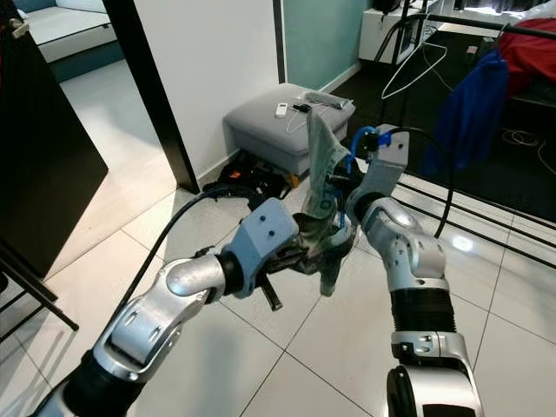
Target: Hang hanger
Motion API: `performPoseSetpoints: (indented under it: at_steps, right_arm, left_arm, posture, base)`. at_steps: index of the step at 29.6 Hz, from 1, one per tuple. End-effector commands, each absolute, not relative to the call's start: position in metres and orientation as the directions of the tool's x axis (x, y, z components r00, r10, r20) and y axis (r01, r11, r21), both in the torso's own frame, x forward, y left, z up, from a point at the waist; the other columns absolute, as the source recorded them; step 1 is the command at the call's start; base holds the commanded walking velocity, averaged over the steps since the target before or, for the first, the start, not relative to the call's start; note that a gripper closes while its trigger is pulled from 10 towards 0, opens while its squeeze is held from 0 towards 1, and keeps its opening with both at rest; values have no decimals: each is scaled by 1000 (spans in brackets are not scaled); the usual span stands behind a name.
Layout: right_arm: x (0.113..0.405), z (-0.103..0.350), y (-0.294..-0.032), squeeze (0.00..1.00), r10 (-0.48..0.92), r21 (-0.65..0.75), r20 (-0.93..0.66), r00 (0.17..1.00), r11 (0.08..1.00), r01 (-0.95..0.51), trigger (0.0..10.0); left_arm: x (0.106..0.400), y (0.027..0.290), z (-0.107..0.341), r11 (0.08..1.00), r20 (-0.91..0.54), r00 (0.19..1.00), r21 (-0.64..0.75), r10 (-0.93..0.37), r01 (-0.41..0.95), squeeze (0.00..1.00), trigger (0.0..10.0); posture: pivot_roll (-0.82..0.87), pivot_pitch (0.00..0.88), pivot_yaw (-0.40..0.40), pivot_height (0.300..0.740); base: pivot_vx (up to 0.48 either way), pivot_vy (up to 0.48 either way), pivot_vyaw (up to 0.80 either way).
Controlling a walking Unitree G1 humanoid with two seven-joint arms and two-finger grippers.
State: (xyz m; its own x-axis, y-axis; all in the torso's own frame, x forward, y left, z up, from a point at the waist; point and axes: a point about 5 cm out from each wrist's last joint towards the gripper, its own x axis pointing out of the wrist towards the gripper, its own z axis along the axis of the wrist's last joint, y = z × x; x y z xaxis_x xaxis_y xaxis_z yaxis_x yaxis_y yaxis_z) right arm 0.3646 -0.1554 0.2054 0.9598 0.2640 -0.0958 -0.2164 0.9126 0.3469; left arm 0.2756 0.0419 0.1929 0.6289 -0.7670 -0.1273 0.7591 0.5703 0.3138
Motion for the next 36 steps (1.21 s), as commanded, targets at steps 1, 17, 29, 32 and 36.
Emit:
performPoseSetpoints:
  at_steps: [1, 17, 29, 32, 36]
  right_arm:
    - [363, 202, -152, 0, 272, 364, -117, 955, 907, -213, 10000]
    - [342, 171, -120, 0, 483, 379, -280, 830, 849, -367, 10000]
    - [298, 189, -185, 0, 761, 65, -387, 521, 586, -808, 10000]
    - [292, 195, -200, 0, 779, 47, -394, 488, 547, -836, 10000]
    - [279, 214, -236, 0, 807, 34, -384, 448, 497, -867, 10000]
  left_arm:
    - [276, 43, 194, 581, -124, 633, 297, -764, 758, 1000, 10000]
    - [283, 45, 220, 663, 33, 665, 121, -746, 739, 1000, 10000]
    - [295, 84, 231, 737, 59, 740, 166, -670, 655, 1000, 10000]
    - [298, 93, 237, 756, 79, 755, 165, -651, 634, 839, 10000]
    - [308, 122, 253, 811, 142, 798, 117, -585, 574, 0, 10000]
  posture:
    - [-55, 58, 16, 740]
    - [-56, 63, 24, 740]
    - [-66, 65, 9, 740]
    - [-68, 65, 9, 740]
    - [-76, 66, 9, 740]
  base:
    - [0, 0, 0]
    - [0, 0, 0]
    - [0, 0, 0]
    - [0, 0, 0]
    - [0, 0, 0]
